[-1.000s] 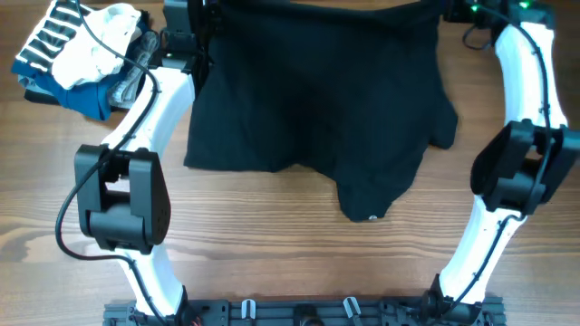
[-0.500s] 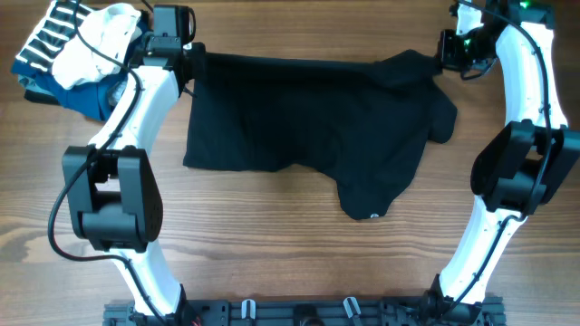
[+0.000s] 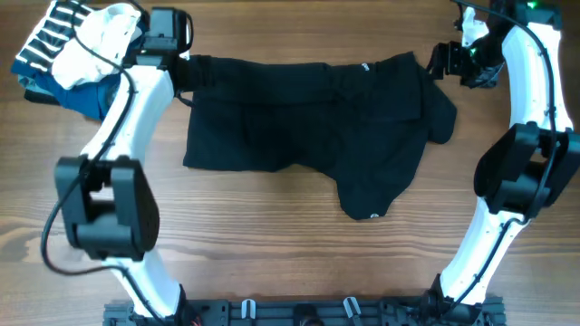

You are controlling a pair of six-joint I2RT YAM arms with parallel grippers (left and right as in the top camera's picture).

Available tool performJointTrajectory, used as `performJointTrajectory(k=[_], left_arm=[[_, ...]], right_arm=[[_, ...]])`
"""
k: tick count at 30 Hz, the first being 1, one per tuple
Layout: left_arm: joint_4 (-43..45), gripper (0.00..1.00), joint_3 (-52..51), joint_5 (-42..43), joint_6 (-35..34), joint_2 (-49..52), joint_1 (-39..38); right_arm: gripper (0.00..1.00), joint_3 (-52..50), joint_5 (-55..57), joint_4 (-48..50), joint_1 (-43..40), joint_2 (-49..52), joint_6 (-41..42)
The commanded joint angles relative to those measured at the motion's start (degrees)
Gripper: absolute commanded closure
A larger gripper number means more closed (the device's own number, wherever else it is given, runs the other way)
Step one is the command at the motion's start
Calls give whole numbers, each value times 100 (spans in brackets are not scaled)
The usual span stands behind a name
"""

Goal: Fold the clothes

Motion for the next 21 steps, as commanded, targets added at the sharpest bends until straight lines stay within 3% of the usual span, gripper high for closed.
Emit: performJointTrajectory(k=[1, 3, 8, 12, 16, 21], left_arm=[[-728, 6, 286, 402, -492, -1174, 37], [-1812, 21, 282, 459, -1287, -1578, 37], [-3134, 20, 262, 461, -2546, -1755, 35], [-3528, 20, -192, 459, -2933, -1757, 26], [-2734, 21, -1427, 501, -3324, -1757, 26], [-634, 32, -2841, 503, -3794, -1657, 50]], right_arm=[[13, 111, -518, -428, 0, -903, 111], [12, 111, -638, -1139, 48, -1276, 439], [13, 37, -691, -1744, 264, -1722, 627], [12, -1392, -339, -1652, 1008, -2131, 1209], [15, -3598, -326, -271, 1484, -2712, 1982], [15, -4725, -367, 402, 1886, -3036, 2323]])
